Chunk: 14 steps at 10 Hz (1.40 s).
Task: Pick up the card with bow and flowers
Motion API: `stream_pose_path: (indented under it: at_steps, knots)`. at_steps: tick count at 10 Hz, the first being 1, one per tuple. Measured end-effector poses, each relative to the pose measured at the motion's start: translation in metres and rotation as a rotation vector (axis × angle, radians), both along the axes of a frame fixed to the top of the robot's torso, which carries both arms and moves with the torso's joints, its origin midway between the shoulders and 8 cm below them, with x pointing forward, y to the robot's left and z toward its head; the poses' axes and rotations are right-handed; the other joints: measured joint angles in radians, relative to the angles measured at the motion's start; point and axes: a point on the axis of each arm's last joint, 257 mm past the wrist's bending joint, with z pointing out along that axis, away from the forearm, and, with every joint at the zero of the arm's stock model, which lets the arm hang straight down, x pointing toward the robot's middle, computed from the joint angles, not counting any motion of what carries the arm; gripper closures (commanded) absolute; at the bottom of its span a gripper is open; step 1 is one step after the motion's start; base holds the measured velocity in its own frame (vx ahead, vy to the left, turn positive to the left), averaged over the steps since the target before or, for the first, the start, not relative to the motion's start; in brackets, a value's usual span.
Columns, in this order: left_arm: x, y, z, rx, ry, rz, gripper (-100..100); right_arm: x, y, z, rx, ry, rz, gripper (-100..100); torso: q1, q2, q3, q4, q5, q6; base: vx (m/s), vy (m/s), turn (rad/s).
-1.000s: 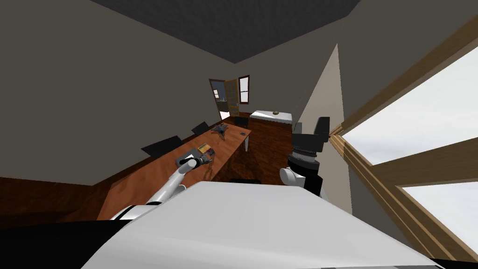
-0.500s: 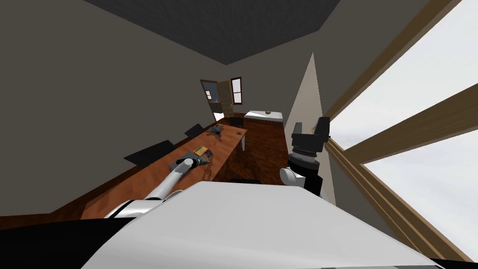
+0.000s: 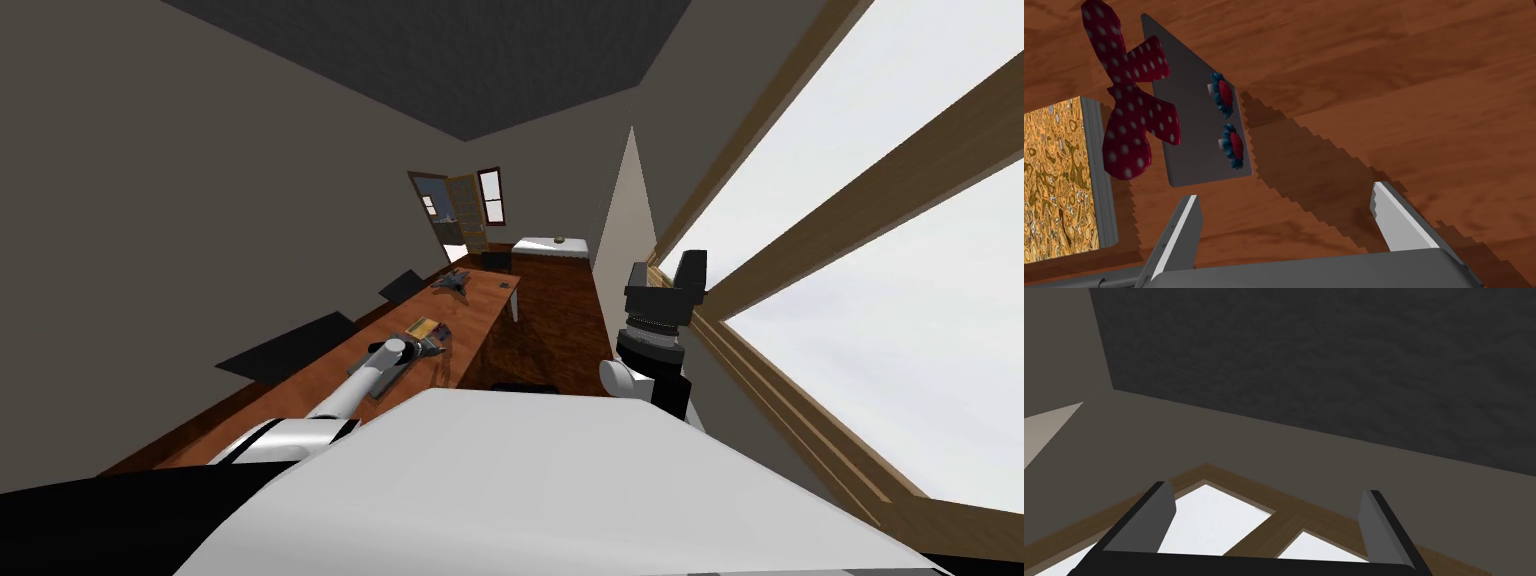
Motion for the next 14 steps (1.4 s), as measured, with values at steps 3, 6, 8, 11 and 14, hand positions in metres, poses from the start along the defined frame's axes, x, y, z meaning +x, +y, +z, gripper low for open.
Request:
stream_pose_path:
  at_steps: [3, 6, 8, 11, 14]
  knots:
    - [-0.007, 0.008, -0.002, -0.04, 0.028, 0.037, -100, 0.0, 0.0, 0.0, 0.0, 0.0, 0.0, 0, -0.001, 0.0, 0.0, 0.0, 0.0, -0.001, -0.047, 0.04, -0.171]
    - [-0.017, 0.023, 0.002, -0.094, 0.062, 0.093, -100, 0.0, 0.0, 0.0, 0.0, 0.0, 0.0, 0, 0.001, 0.001, 0.001, 0.0, 0.0, 0.0, -0.057, 0.063, -0.227]
    - [-0.024, 0.029, 0.002, -0.116, 0.077, 0.119, -100, 0.0, 0.0, 0.0, 0.0, 0.0, 0.0, 0, -0.001, 0.0, 0.0, 0.0, 0.0, -0.001, -0.044, 0.038, -0.162]
    - [-0.032, 0.042, 0.007, -0.148, 0.096, 0.161, -100, 0.0, 0.0, 0.0, 0.0, 0.0, 0.0, 0, -0.001, 0.0, 0.0, 0.0, 0.0, -0.001, -0.048, 0.039, -0.142]
    - [-0.035, 0.046, 0.007, -0.156, 0.102, 0.175, -100, 0.0, 0.0, 0.0, 0.0, 0.0, 0.0, 0, -0.003, -0.003, -0.002, -0.001, 0.0, -0.001, -0.021, 0.021, 0.029]
